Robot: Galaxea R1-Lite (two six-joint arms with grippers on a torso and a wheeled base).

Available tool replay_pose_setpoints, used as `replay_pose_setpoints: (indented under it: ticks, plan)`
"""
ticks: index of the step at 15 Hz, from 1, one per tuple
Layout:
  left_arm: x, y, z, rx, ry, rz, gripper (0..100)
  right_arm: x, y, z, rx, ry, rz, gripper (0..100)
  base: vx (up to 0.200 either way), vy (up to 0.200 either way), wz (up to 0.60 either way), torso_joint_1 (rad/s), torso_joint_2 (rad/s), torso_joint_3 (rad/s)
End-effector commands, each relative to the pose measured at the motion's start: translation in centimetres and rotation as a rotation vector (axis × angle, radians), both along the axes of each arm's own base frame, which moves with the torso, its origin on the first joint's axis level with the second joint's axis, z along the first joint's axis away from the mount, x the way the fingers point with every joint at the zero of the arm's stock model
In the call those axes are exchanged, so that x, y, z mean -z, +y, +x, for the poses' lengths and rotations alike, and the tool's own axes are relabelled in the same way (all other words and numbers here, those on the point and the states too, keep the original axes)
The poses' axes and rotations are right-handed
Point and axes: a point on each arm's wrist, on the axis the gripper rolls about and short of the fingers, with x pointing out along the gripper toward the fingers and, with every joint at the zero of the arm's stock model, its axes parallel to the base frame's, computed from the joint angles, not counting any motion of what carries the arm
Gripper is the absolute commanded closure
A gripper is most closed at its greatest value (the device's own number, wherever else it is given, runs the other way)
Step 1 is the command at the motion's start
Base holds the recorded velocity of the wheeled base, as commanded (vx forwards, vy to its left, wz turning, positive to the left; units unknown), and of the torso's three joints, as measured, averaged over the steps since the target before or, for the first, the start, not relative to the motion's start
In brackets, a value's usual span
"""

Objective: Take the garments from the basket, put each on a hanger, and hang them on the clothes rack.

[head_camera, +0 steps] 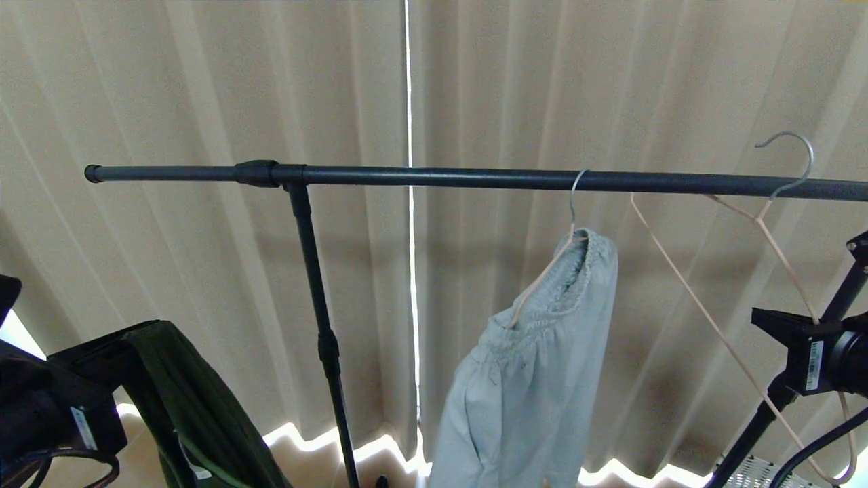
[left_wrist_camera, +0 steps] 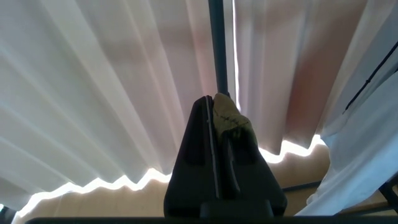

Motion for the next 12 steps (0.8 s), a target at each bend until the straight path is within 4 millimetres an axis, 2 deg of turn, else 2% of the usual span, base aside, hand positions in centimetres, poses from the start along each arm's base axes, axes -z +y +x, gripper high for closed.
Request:
replay_pose_setpoints:
  ticks: [1, 12]
  plan:
    - [0.03, 0.01, 0.01, -0.002, 0.001, 0.000, 100, -0.23, -0.07, -0.28, 0.000, -0.015, 0.004, 100, -0.200, 0.000, 0.00, 0.002, 0.01, 0.002]
    - [0.20, 0.02, -0.02, -0.002, 0.007, 0.003, 100, -0.17, -0.04, -0.19, -0.003, -0.012, 0.003, 100, -0.200, 0.000, 0.00, 0.000, 0.00, 0.002]
